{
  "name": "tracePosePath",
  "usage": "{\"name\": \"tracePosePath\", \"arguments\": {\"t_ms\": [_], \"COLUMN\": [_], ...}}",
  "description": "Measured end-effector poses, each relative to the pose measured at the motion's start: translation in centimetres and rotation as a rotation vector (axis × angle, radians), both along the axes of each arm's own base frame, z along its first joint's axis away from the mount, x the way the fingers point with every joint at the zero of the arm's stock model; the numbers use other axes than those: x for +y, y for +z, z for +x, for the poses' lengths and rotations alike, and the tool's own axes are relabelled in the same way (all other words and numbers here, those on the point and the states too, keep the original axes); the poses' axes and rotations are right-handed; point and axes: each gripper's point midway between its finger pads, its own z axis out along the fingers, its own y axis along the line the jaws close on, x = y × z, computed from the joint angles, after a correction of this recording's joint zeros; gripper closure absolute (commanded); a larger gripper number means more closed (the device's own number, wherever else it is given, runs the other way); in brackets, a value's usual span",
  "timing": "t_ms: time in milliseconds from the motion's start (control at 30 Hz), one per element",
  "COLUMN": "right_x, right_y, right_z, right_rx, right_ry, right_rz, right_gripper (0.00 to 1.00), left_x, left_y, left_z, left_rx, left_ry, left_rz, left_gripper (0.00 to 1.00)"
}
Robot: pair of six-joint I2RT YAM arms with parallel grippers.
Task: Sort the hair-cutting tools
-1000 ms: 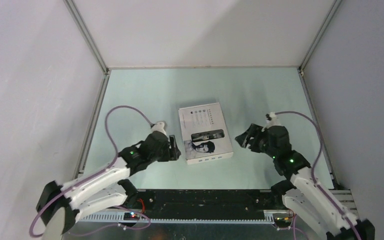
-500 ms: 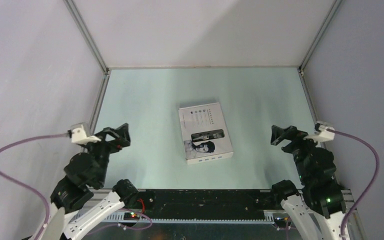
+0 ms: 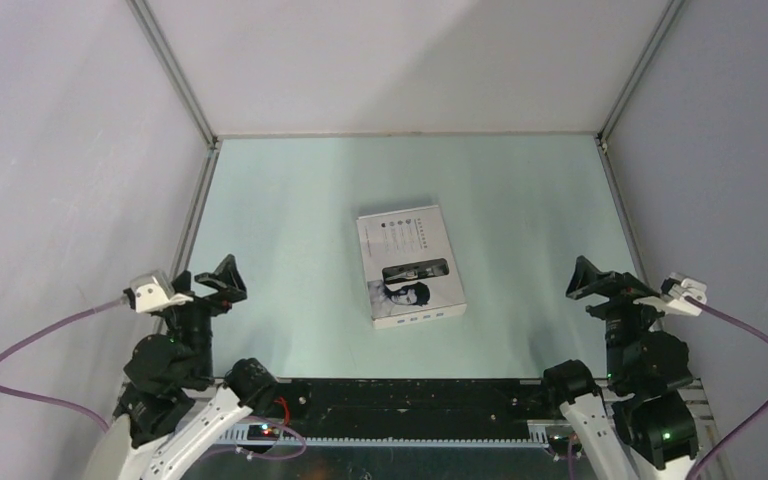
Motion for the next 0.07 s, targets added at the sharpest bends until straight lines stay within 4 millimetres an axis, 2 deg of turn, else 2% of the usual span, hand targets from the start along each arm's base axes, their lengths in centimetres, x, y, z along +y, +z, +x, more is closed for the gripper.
{"name": "tracePosePath", "arguments": {"t_ms": [67], "right_x": [-0.11], "right_y": [-0.23], "right_z": [0.12], "right_rx": [0.008], "right_ry": [-0.009], "right_rz": [-0.003], "right_gripper": [0.01], "left_x": [0.08], "left_y": [-0.12], "left_z": [0.10], "left_rx": [-0.001], "left_ry": [0.012], "left_rz": [0.007], "left_gripper": [0.00]}}
